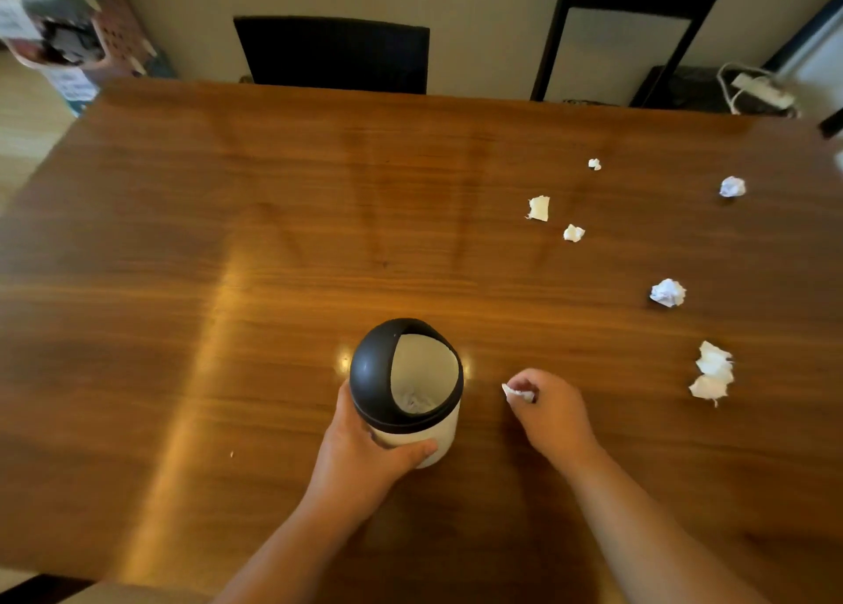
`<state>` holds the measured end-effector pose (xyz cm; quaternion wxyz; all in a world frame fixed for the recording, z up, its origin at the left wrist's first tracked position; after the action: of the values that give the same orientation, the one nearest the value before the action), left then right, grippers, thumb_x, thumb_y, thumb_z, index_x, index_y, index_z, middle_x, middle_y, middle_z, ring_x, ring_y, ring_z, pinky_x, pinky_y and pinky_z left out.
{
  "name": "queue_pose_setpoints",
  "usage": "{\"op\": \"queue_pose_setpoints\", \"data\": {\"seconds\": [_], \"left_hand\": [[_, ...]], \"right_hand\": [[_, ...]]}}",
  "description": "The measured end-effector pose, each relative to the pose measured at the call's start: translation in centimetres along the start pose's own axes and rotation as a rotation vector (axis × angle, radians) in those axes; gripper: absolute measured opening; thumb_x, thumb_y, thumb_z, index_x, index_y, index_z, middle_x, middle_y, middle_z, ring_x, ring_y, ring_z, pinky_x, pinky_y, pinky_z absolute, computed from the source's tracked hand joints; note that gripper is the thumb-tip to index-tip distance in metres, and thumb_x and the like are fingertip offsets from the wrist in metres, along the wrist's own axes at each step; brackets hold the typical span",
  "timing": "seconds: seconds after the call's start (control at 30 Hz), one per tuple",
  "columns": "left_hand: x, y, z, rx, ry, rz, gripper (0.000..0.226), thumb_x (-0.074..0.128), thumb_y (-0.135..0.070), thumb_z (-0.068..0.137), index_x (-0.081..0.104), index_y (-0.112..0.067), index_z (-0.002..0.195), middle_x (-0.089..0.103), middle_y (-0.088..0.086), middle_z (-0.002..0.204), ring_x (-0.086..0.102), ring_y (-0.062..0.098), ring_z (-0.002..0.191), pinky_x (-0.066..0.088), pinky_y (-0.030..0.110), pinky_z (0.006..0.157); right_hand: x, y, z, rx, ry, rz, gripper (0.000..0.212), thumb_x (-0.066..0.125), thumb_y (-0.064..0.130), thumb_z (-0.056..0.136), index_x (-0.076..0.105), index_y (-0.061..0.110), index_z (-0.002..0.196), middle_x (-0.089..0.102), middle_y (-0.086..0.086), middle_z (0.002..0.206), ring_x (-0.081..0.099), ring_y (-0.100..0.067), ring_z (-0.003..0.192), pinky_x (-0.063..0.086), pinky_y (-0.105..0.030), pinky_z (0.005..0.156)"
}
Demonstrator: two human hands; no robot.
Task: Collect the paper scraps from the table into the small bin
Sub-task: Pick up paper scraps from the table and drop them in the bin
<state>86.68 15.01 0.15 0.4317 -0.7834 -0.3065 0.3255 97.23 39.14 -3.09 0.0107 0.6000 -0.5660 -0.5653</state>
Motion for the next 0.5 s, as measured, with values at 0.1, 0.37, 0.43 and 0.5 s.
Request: {"op": "queue_pose_setpoints", "data": {"seconds": [0.1,0.37,0.43,0.5], "left_hand": [[2.2,-0.3,-1.4,0.000,0.081,0.030,0.099,0.097,-0.048,0.043,0.039,-0.074,0.119,0.063,-0.037,0.120,0.063,-0.012,0.109,0.058,0.043,0.097],[9.2,-3.2,-3.4,0.023,0.305,0.121,0.119,0.095,-0.053,0.041,0.031,-0.054,0.141,0.063,-0.025,0.124,0.059,0.002,0.119,0.054,0.045,0.103],[10.8,-4.2,-3.6,0.053,0.355,0.137,0.117,0.095,-0.052,0.043,0.031,-0.052,0.141,0.062,-0.025,0.127,0.058,0.003,0.121,0.053,0.046,0.105],[12.3,-5.0,-3.8,0.086,0.391,0.140,0.118,0.096,-0.051,0.045,0.033,-0.047,0.144,0.062,-0.025,0.128,0.059,0.003,0.123,0.051,0.044,0.107]], "right_hand": [[-4.3,-0.9,-4.1,0.075,-0.117,0.164,0.023,0.068,0.021,0.089,0.064,0.040,0.078,0.067,0.015,0.084,0.063,-0.004,0.085,0.042,-0.016,0.060],[-23.8,6.6,-14.7,-0.365,-0.941,0.459,0.013,0.074,0.040,0.083,0.071,0.044,0.095,0.073,0.016,0.089,0.068,0.000,0.078,0.052,-0.010,0.063],[-25.6,8.3,-17.2,-0.478,-1.089,0.474,0.012,0.072,0.043,0.085,0.070,0.044,0.097,0.072,0.014,0.091,0.069,-0.004,0.083,0.053,-0.013,0.069],[-24.6,9.1,-18.2,-0.527,-1.130,0.370,0.015,0.071,0.033,0.089,0.066,0.044,0.097,0.069,0.017,0.092,0.066,-0.001,0.082,0.051,-0.010,0.067]]}}
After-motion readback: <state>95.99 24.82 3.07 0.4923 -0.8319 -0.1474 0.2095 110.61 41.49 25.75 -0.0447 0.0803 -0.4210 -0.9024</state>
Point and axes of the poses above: each hand's wrist, its own z-axis towards the middle knuckle, its own x-axis out of the palm, y = z × x, the point moved 2 cm from there along z, towards the middle knuckle
